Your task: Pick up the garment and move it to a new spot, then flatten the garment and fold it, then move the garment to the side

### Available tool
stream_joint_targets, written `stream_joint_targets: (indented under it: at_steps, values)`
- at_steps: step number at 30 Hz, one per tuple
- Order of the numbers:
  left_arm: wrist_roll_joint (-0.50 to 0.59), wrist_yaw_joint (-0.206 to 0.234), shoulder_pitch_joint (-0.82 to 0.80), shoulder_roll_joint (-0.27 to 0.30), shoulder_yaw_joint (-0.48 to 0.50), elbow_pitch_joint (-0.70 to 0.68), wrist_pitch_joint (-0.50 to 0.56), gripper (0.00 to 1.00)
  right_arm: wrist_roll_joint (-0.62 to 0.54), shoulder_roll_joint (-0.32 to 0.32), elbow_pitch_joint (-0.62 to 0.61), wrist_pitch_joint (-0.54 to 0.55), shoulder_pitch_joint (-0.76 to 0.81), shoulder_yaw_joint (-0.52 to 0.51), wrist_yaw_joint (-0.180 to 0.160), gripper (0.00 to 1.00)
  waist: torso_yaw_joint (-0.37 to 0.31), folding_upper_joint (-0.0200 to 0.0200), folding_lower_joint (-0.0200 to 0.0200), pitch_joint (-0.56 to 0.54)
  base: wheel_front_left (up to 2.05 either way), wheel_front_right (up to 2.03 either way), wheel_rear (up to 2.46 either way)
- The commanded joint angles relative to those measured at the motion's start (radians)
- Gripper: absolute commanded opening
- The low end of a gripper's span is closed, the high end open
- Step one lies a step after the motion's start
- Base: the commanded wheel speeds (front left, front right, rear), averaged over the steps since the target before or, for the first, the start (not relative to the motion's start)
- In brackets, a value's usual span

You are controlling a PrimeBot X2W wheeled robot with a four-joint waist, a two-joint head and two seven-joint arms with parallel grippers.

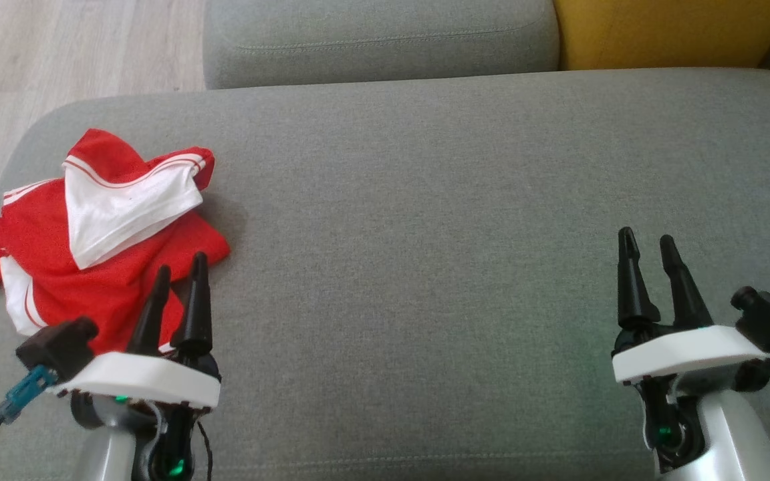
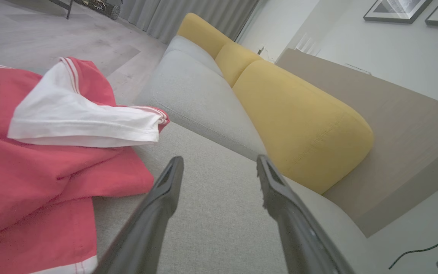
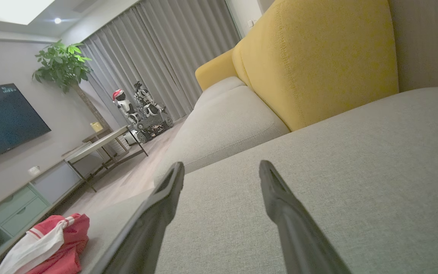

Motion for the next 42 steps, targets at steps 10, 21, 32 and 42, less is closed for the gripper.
stream_joint_targets:
  at_steps: [10, 21, 32, 42]
  values:
    - [0.182, 0.076, -0.069, 0.074, -0.063, -0.040, -0.037, 1.00, -0.189, -0.010, -0.033, -0.043, -0.075, 0.039, 0.005, 1.00, -0.001, 0.0000, 0.0000, 0.002, 0.00, 0.00, 0.00]
    - [0.366, 0.202, -0.097, 0.150, -0.199, -0.001, -0.070, 1.00, -0.381, -0.010, -0.032, -0.076, -0.088, 0.068, 0.006, 1.00, 0.004, 0.0000, 0.0000, 0.003, 0.00, 0.00, 0.00]
    - [0.320, 0.249, -0.103, 0.126, -0.196, -0.007, -0.102, 1.00, -0.368, -0.011, -0.010, -0.108, -0.093, 0.072, 0.007, 1.00, 0.013, 0.0000, 0.0000, 0.001, 0.00, 0.00, 0.00]
    - [0.324, 0.127, -0.085, 0.054, -0.112, 0.072, -0.131, 1.00, -0.337, -0.012, 0.039, -0.138, -0.097, 0.102, 0.007, 1.00, 0.014, 0.0000, 0.0000, -0.006, 0.00, 0.00, 0.00]
